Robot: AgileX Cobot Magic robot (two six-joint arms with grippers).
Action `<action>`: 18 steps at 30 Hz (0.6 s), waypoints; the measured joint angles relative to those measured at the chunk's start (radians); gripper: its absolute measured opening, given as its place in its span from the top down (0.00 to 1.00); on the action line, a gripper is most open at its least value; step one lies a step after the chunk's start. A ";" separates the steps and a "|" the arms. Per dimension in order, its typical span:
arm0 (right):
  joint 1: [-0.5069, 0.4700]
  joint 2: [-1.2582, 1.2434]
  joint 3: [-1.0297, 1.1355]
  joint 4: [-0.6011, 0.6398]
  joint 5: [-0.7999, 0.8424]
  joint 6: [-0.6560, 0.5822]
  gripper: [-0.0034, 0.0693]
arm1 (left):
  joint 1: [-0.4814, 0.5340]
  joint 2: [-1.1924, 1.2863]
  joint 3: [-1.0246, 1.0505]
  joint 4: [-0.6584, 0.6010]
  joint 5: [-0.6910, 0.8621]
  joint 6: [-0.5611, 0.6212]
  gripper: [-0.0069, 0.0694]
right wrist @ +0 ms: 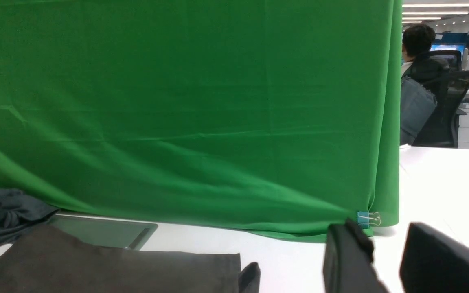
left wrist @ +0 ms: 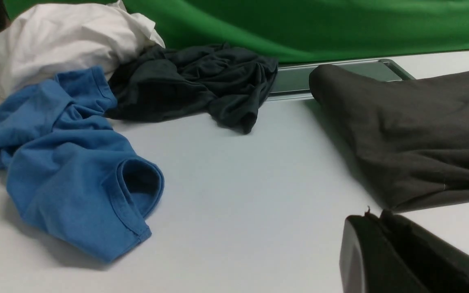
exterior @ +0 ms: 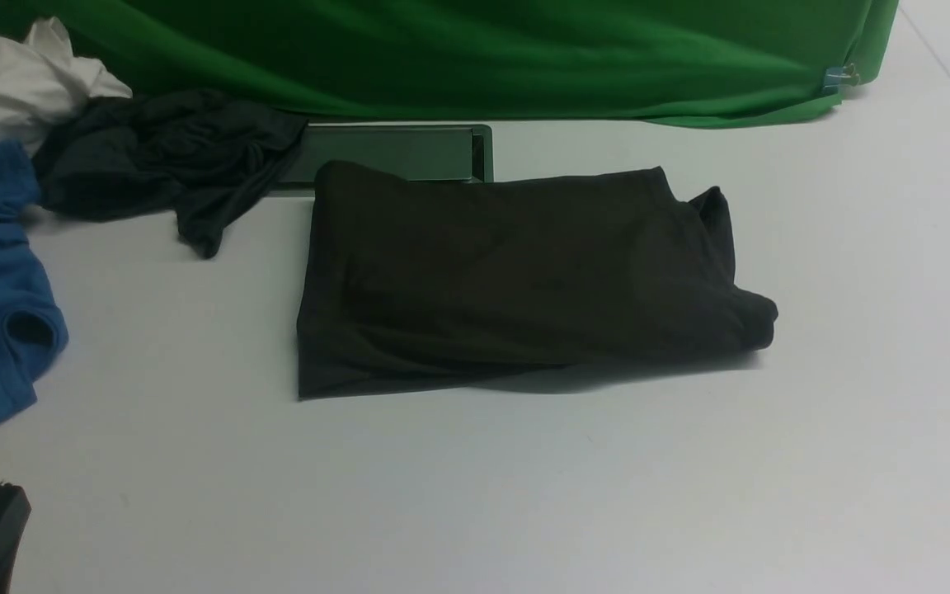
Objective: Fold a long-sleeved shirt on a white desktop.
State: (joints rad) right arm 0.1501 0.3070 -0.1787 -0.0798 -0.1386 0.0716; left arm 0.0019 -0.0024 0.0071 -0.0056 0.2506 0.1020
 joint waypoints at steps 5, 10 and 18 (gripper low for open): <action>0.000 0.000 0.000 0.000 0.000 0.000 0.65 | 0.000 0.000 0.000 0.000 0.000 0.000 0.89; 0.000 0.000 0.000 0.000 0.000 0.000 0.64 | 0.000 0.000 0.000 0.000 0.000 0.000 0.89; 0.000 0.000 0.000 0.000 0.000 0.000 0.62 | 0.000 0.000 0.000 0.000 0.000 0.000 0.89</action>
State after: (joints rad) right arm 0.1501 0.3070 -0.1787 -0.0798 -0.1386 0.0716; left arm 0.0019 -0.0024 0.0071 -0.0056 0.2506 0.1020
